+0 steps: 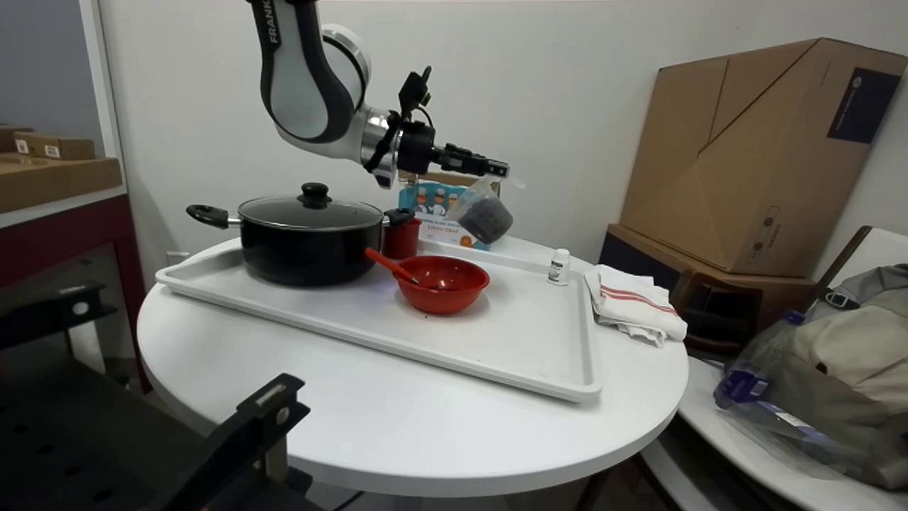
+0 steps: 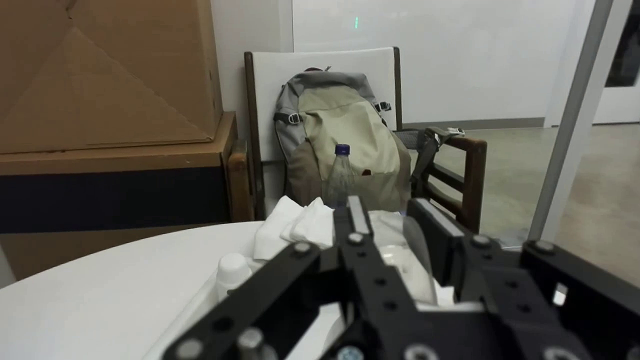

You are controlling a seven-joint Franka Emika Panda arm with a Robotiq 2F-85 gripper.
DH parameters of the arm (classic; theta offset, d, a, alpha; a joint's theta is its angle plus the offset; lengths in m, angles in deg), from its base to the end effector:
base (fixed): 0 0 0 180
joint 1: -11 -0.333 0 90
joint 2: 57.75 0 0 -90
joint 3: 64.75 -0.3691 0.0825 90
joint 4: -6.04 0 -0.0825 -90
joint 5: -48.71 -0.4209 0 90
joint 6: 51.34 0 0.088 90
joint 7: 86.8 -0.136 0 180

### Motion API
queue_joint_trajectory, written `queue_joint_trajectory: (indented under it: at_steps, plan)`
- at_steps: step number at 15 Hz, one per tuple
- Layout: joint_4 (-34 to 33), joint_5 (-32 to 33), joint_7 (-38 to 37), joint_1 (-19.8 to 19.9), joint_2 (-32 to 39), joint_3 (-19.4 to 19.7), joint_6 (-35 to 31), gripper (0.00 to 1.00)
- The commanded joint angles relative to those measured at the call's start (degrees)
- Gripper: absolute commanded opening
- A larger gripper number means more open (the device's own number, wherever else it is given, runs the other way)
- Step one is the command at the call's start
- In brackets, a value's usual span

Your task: Pour some of the contents of the jug into the red bowl

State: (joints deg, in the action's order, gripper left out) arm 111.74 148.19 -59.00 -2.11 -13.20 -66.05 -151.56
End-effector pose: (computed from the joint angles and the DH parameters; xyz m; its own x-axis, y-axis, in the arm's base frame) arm 0.6776 0.0526 0.1255 -0.0128 0.0935 -0.9955 0.8893 0.4562 0.0314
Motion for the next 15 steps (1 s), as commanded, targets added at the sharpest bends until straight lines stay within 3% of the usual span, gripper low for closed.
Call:
queue_joint_trajectory:
  at_steps: [1, 15]
  plan:
    - [2.3, 6.0, -2.1, -0.5, 0.7, 0.1, 3.6, 0.1]
    - [6.8, 20.2, -7.2, -1.2, 2.5, 0.4, 13.7, 0.1]
